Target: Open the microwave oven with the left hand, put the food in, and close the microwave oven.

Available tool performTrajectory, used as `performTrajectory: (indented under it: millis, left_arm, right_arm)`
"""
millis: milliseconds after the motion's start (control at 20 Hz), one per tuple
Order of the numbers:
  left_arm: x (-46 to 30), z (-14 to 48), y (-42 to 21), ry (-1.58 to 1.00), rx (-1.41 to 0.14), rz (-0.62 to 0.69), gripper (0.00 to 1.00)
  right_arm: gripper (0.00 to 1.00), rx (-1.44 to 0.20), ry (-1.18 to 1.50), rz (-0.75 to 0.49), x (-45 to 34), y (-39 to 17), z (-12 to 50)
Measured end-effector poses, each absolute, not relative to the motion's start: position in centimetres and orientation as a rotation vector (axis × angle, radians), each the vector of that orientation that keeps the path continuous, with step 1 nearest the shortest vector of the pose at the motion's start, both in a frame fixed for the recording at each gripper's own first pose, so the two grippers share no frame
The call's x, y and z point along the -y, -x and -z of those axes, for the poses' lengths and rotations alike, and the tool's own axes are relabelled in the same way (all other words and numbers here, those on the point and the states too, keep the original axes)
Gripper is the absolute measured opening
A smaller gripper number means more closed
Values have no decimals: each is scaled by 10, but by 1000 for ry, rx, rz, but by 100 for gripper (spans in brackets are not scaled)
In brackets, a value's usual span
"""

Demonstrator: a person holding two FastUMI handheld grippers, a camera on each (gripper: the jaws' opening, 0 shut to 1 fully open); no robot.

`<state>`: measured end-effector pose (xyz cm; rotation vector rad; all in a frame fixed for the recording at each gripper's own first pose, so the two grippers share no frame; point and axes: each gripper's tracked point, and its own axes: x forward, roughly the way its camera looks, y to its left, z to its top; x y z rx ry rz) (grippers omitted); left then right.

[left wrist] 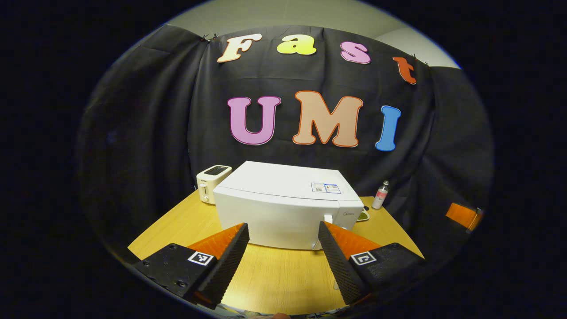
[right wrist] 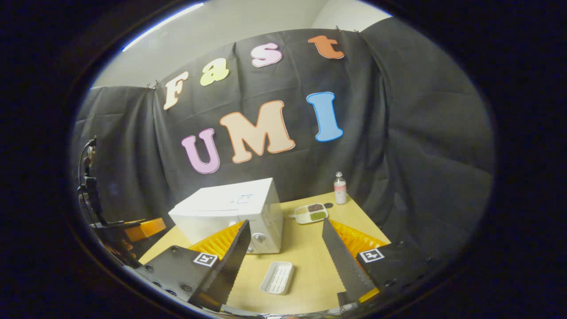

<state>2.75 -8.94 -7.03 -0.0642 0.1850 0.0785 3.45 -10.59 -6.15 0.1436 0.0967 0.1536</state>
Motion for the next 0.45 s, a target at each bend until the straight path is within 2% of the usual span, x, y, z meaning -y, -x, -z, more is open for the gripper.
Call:
performTrajectory:
  millis: [350, 400, 450]
  left_arm:
    - [97, 64, -22, 26, -197, -76, 96]
    - [98, 62, -22, 19, -195, -76, 99]
    - [98, 61, -21, 14, -194, -76, 97]
  right_arm:
    - [91, -87, -134, -137, 120, -33, 57]
    - [91, -81, -132, -135, 122, -32, 56]
    - [91, -78, -131, -132, 124, -32, 54]
